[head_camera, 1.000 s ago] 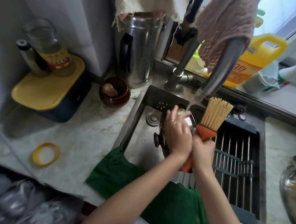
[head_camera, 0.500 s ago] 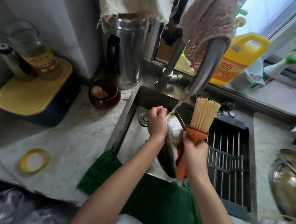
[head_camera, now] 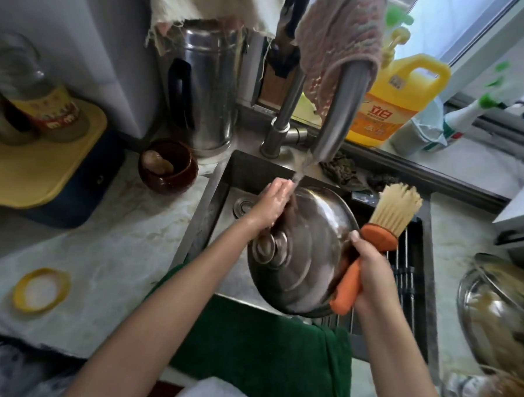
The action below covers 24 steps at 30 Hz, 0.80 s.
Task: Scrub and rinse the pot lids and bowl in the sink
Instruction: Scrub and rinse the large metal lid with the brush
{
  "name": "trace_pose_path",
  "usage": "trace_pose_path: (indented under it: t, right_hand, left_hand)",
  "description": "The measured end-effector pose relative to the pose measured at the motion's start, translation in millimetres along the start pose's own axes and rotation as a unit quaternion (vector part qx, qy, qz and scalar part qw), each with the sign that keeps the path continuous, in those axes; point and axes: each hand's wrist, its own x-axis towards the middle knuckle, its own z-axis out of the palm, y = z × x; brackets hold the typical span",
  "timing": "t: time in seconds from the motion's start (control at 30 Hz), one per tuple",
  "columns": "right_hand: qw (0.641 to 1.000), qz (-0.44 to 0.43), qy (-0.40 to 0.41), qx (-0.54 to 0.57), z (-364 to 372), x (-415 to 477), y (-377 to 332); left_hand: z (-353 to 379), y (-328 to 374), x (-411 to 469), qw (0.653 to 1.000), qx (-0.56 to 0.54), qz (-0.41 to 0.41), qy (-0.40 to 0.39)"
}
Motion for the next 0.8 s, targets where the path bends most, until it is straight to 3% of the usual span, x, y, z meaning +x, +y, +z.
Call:
trace_pose_path:
  t: [0.07,0.17,0.3,0.4,0.5,0.57,0.63,0.73,0.8]
  right_hand:
    - [0.998,0.036,0.005,0.058,-11,4,-9]
    - [0.991,0.062,0.038,0.115,-20,12,-17]
    - [0.980,0.105,0.090,0.141,-18,18,-11]
    - [0.973,0.128,0.104,0.159,-19,17,-12]
    - [0.966,0.142,0.114,0.184,-16,16,-19]
    - [0.960,0.149,0.129,0.197,-7,23,-20]
    - [0.956,0.153,0.137,0.207,-2,28,-17]
    - [0.954,0.143,0.120,0.232,0,27,-12]
    - [0.950,0.141,0.107,0.255,3,25,-13]
  left_hand:
    - [-5,-6,3,1.000,-0.011,0.001,-0.008]
    - [0,-19,-4,0.998,-0.039,0.001,0.050]
    - [37,-31,-50,0.964,0.169,0.063,0.194]
    - [25,-29,-33,0.967,0.171,0.142,0.127]
    - [2,-25,-8,0.993,0.054,0.079,0.072]
    - [18,-24,-20,0.985,0.103,0.031,0.138]
    - [47,-21,-55,0.964,0.147,0.060,0.215]
    - [53,-21,-75,0.950,-0.025,0.146,0.275]
    - [33,-19,-52,0.930,-0.218,0.072,0.287]
